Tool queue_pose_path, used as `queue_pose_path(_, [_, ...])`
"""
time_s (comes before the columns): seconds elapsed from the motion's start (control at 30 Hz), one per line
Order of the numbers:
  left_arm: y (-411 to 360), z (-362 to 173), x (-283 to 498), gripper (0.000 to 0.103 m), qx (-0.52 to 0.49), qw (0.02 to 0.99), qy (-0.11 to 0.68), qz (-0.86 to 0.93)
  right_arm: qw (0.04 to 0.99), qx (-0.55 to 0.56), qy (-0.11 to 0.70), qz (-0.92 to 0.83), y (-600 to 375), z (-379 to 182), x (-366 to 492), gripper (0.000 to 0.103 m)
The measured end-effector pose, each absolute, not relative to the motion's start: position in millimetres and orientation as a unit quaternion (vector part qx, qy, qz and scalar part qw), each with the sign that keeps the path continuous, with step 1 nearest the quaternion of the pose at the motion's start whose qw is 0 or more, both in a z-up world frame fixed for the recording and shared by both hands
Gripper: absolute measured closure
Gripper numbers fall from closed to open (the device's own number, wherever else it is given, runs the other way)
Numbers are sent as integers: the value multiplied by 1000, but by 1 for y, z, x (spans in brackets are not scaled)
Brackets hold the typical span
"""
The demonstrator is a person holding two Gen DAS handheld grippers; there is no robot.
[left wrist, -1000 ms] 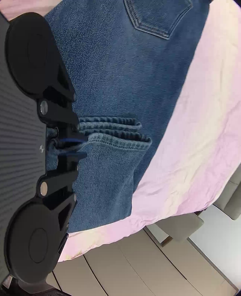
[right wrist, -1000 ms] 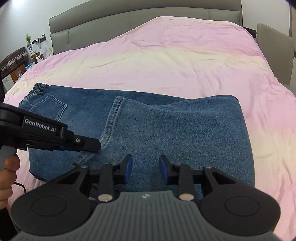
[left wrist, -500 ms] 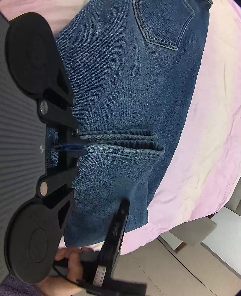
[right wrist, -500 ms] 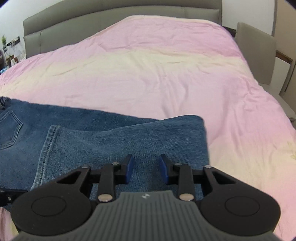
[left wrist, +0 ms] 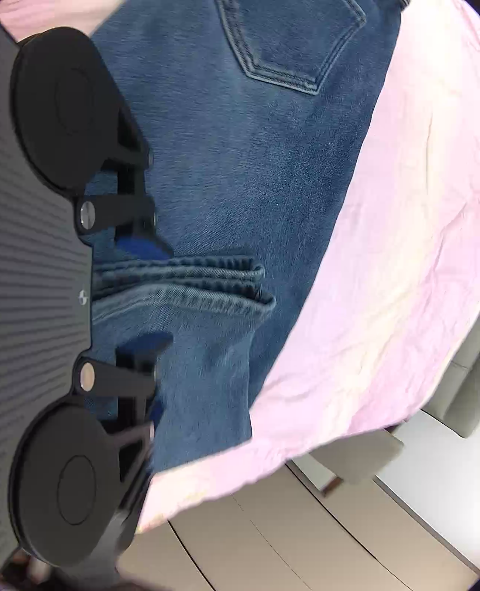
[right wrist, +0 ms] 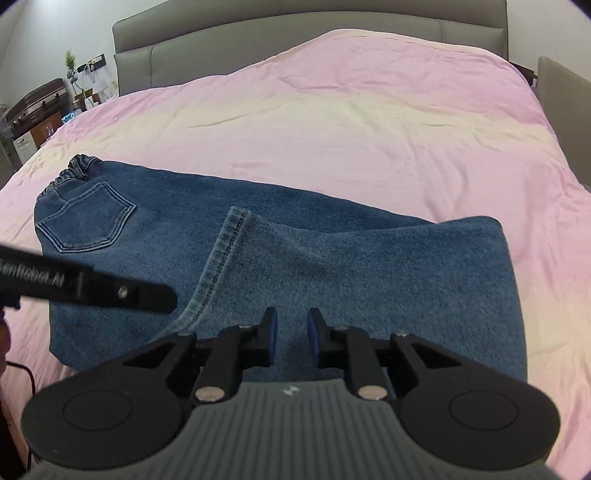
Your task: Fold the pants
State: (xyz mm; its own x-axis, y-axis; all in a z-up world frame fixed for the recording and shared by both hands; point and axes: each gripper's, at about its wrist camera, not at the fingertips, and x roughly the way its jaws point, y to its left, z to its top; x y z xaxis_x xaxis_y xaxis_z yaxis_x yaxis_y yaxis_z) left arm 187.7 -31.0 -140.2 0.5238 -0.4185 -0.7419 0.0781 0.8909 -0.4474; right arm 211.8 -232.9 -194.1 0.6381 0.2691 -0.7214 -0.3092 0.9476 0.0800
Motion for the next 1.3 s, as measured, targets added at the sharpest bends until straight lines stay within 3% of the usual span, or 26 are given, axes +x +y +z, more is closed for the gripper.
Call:
queue_pose_path(0.3, [-58,-169,208,38,-162,863,464,-114,915,12,384,123,-251,-199,193,87])
queue_pose_path(0.4, [-63,-169,206,55,-165,867,457,-107,916,10,381,122,-250,-199,194,87])
queue_pose_path(0.43, [-62,-167,205,66,-164,870,454,-101,917,9,380,119,-251,-199,193,86])
queue_pose_path(0.5, [-60,-159,201,79,-158,878,441,-95,920,12,377,110,-255,-197,190,86])
queue_pose_path(0.6, [-64,-136,197,86,-141,895,409,-106,922,17,374,98,-260,-190,183,81])
queue_pose_path(0.8, [-58,-88,219,87,-96,914,369,-137,928,24,360,90,-281,-162,179,75])
queue_pose_path(0.93, [-46,-122,246,87,-94,886,434,-133,927,18,364,87,-294,-153,194,74])
queue_pose_path(1.1, [-30,-153,247,87,-120,873,456,-126,926,-18,368,77,-315,-151,238,75])
queue_pose_path(1.2, [-33,-156,245,87,-105,871,464,-121,919,-24,386,80,-324,-158,272,90])
queue_pose_path(1.3, [-36,-162,246,86,-97,870,468,-123,914,-46,396,75,-323,-169,306,95])
